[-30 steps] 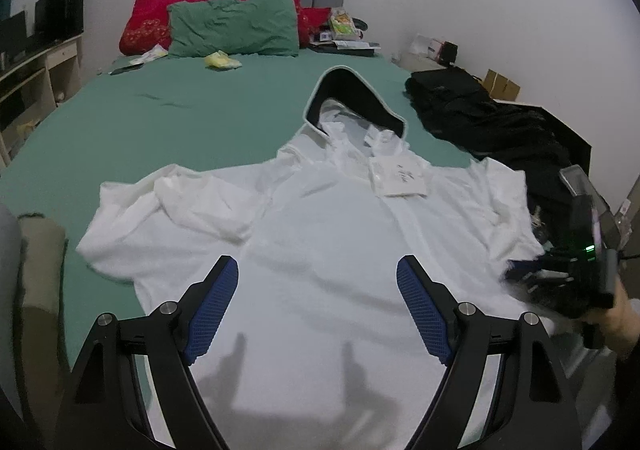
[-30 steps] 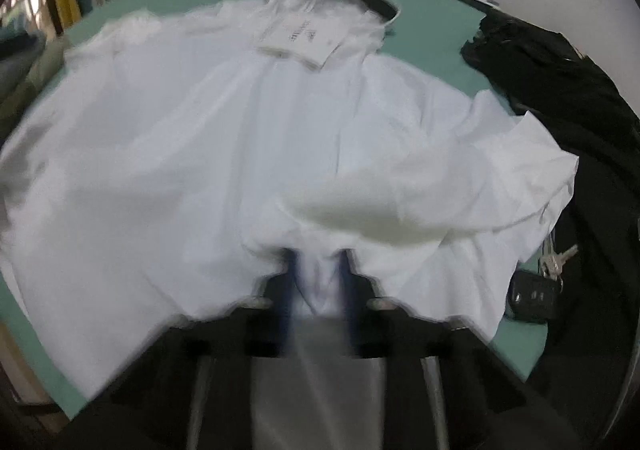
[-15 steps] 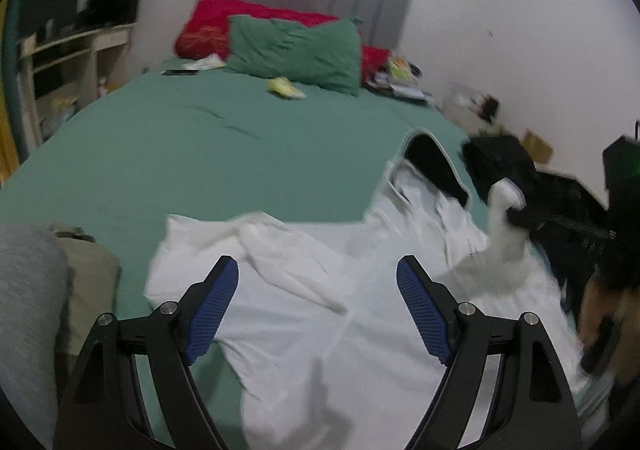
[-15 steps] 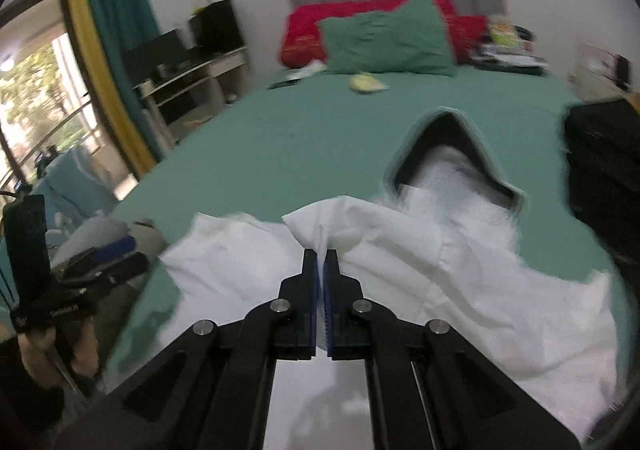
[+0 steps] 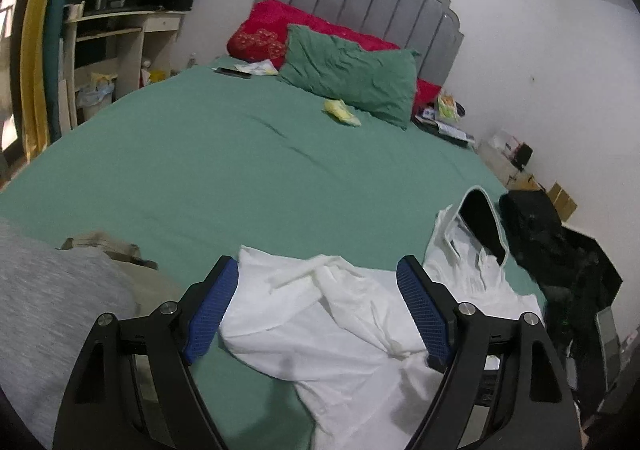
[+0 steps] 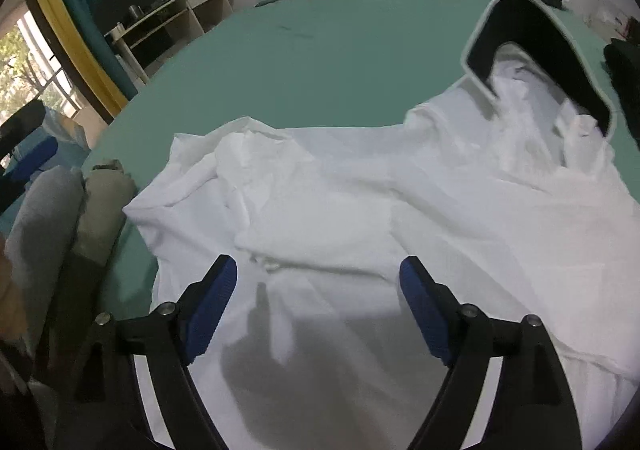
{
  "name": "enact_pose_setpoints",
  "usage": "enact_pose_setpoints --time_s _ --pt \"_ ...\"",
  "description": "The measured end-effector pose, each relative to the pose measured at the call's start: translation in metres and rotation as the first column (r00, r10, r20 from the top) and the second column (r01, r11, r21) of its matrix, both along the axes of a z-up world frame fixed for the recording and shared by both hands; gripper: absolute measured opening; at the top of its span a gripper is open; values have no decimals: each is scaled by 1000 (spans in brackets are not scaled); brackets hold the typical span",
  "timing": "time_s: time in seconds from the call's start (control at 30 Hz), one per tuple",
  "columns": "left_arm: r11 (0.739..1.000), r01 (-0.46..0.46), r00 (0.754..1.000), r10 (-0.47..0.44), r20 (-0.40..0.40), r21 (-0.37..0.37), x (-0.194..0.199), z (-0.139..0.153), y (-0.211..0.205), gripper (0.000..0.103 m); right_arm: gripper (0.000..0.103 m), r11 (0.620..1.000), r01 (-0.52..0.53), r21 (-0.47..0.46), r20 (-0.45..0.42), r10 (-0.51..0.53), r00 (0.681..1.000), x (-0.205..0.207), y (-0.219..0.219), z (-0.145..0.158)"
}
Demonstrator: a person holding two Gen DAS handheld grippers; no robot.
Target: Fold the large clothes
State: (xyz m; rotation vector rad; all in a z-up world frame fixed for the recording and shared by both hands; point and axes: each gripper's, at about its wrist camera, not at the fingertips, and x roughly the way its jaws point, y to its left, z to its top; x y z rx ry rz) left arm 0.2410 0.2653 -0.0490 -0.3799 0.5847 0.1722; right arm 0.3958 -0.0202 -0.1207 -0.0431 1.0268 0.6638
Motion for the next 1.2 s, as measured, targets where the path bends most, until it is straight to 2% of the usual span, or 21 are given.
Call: enact_pose_setpoints --time_s 0.1,0.2,0.23,0.33,0.4,0.5,0.53,0.57,0.63,0.7,0.73,0.77,0.8,0.9,1.0,1.1,1.2 --pt "999 -21 1000 21 2 -25 -7 1 11 85 84 999 -34 39 42 33 999 -10 -3 16" --pt "998 -38 999 39 11 -51 -11 3 20 85 83 988 -119 101 -50 125 991 -18 24 8" --pt "998 -43 999 43 13 -56 -11 4 22 85 83 984 -139 112 -53 145 988 -19 33 6" --pt "997 -59 998 60 17 -54 -12 8 28 85 83 987 -154 50 40 152 988 -7 57 13" --pt "997 -70 997 70 14 -44 -13 9 30 85 83 987 -161 2 100 160 982 15 78 16" --pt "996 -87 996 87 13 -33 -14 10 35 85 82 991 -133 -12 76 133 988 53 92 10" --pt "995 -96 995 96 10 -32 -13 10 39 85 72 991 -131 -30 56 132 990 68 97 5" --pt "994 -106 994 106 5 -39 -13 9 42 85 55 989 -137 -52 32 139 990 79 101 -2" --pt "991 -113 994 114 2 -68 -11 9 50 85 32 982 -168 -84 -72 162 984 100 109 -24" --pt "988 -118 993 118 -3 -102 -10 7 57 85 30 977 -187 -101 -136 173 975 105 114 -37" --pt "986 -119 993 119 -3 -114 -11 7 60 85 24 977 -189 -93 -123 177 976 106 115 -37" --pt "985 -121 993 121 -1 -127 -11 7 62 85 8 976 -203 -84 -129 191 973 106 118 -35" --pt "984 -122 992 123 -1 -132 -12 6 63 85 7 973 -218 -69 -133 208 969 105 120 -33" --pt "984 -121 993 121 -8 -134 -12 4 61 85 6 961 -272 -44 -75 269 960 100 137 -12" --pt "984 -112 994 111 -13 -140 -12 1 59 85 6 953 -302 24 8 302 953 96 149 29" --pt "985 -111 994 110 -14 -128 -12 0 55 85 6 940 -323 109 56 319 946 96 158 75" --pt "985 -108 994 108 -12 -134 -10 -1 51 85 6 925 -352 143 102 340 935 90 147 120"
